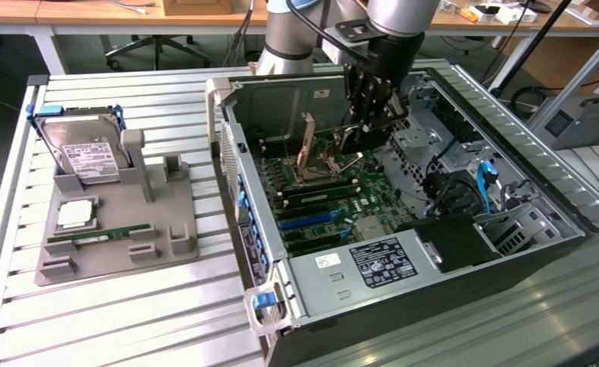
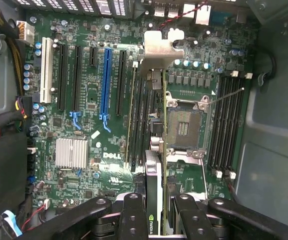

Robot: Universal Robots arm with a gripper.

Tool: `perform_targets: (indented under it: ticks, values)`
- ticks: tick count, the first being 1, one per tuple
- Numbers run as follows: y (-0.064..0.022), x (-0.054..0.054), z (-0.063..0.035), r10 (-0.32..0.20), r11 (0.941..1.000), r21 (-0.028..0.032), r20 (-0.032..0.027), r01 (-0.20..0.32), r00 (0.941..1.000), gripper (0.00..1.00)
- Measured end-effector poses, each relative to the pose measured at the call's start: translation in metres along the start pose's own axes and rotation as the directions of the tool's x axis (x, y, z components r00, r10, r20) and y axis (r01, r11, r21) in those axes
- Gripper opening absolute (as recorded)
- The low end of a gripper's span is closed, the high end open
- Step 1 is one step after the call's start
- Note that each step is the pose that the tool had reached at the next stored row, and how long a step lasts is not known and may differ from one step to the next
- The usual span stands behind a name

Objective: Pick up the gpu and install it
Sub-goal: 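Insert the gpu into the slot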

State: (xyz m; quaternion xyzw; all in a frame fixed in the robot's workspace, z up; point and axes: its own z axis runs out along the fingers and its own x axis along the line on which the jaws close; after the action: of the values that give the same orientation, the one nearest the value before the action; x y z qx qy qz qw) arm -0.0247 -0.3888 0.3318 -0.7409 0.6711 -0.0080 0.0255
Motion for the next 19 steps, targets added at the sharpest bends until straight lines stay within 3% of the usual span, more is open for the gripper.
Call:
perform_targets:
  ticks: [19]
  values:
    - [0.0006, 0.0039, 0.0044, 0.0, 1.0, -0.0001, -0.0002, 0.0, 1.0, 0.27]
